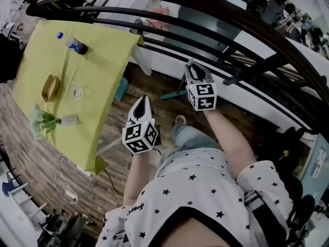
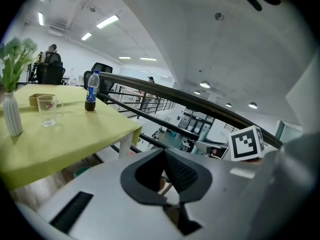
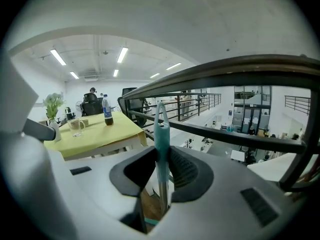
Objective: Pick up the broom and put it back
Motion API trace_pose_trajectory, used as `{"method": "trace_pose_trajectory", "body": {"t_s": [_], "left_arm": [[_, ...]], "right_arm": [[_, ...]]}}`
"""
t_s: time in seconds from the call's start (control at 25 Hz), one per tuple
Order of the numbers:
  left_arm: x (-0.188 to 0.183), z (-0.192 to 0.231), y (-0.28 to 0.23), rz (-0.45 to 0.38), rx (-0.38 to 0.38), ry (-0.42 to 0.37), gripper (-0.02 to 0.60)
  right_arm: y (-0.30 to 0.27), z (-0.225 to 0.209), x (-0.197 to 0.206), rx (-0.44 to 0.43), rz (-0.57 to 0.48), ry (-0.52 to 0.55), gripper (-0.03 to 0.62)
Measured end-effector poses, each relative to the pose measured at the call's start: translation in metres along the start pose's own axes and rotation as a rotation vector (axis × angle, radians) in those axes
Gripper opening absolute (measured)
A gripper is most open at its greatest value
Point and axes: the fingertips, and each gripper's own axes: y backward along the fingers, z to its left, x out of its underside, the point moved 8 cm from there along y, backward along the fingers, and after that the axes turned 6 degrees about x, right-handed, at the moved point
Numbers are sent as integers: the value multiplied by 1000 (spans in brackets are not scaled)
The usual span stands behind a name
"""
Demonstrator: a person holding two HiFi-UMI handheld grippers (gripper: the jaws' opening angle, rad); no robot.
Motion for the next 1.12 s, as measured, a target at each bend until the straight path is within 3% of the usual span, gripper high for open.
{"method": "trace_pose_trajectory", "body": {"t_s": [0.52,1.12], "left_arm": [[10,29,-52,40,-17,10,12],[19,35,-100,91,7,-11,11]], "right_arm": [[-68,-8,36,18,63,-1,77],[-127,-43,57,72,88,-79,77]]}}
